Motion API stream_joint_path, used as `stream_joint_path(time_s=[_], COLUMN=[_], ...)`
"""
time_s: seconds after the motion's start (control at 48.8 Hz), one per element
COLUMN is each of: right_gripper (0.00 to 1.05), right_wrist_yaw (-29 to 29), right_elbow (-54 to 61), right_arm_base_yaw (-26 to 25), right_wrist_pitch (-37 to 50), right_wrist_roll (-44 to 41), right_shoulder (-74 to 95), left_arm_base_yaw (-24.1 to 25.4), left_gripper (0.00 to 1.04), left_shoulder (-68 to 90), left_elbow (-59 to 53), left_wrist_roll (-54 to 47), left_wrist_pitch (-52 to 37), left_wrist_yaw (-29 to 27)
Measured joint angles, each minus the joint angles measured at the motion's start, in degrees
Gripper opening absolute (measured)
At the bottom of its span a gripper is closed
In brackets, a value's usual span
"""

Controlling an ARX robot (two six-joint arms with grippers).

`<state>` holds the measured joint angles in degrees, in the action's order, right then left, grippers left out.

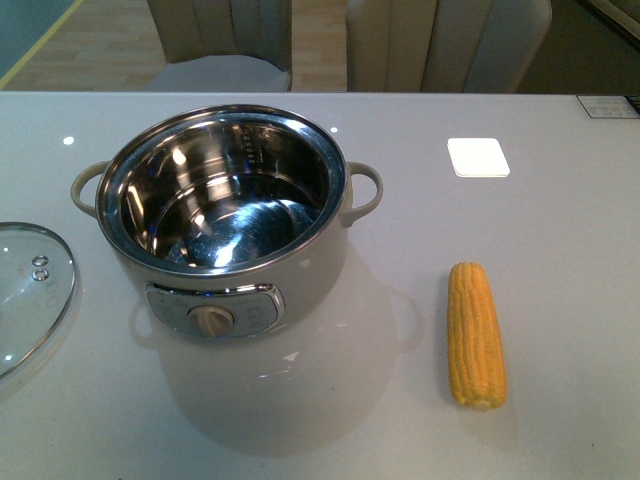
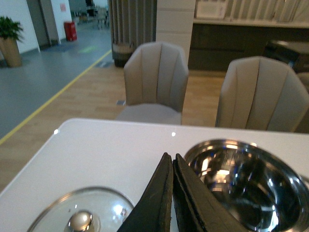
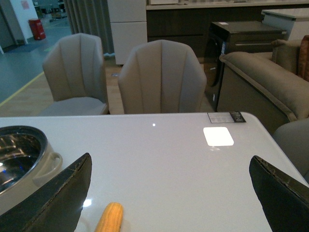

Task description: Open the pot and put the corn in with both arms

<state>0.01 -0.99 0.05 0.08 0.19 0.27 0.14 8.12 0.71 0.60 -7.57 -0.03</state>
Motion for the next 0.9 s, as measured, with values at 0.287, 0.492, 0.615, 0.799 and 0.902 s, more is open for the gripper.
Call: stream_joint_path(time_s=[0.287, 0.492, 0.615, 0.799, 0.902], right_gripper=[0.96, 0.96, 0.96, 0.96, 0.96], right_wrist_yaw=[0.0, 0.0, -0.13, -1.4, -1.16], right_elbow=[0.0, 0.0, -0.52, -11.17, -11.78], right_arm_base_yaw=[0.0, 0.0, -0.04, -1.77, -1.62], right_wrist_pitch=[0.0, 0.0, -1.73, -24.24, -17.92], right_wrist_roll=[0.0, 0.0, 0.61, 5.81, 5.81], right_shoulder=[0.0, 0.0, 1.03, 27.89, 36.79], left_arm_base_yaw=[0.0, 0.0, 0.0, 0.0, 0.0], left_gripper=[0.03, 0.32, 0.57, 0.92, 0.98], left_shoulder=[-7.72, -7.76, -7.76, -7.8, -7.8], left_elbow=[0.0, 0.0, 0.0, 0.0, 0.0], left_wrist_roll=[-0.02, 0.0, 0.0, 0.0, -0.13], left_wrist_pitch=[7.5, 7.52, 7.54, 7.58, 7.58], left_wrist_yaw=[0.02, 0.02, 0.02, 0.02, 0.02])
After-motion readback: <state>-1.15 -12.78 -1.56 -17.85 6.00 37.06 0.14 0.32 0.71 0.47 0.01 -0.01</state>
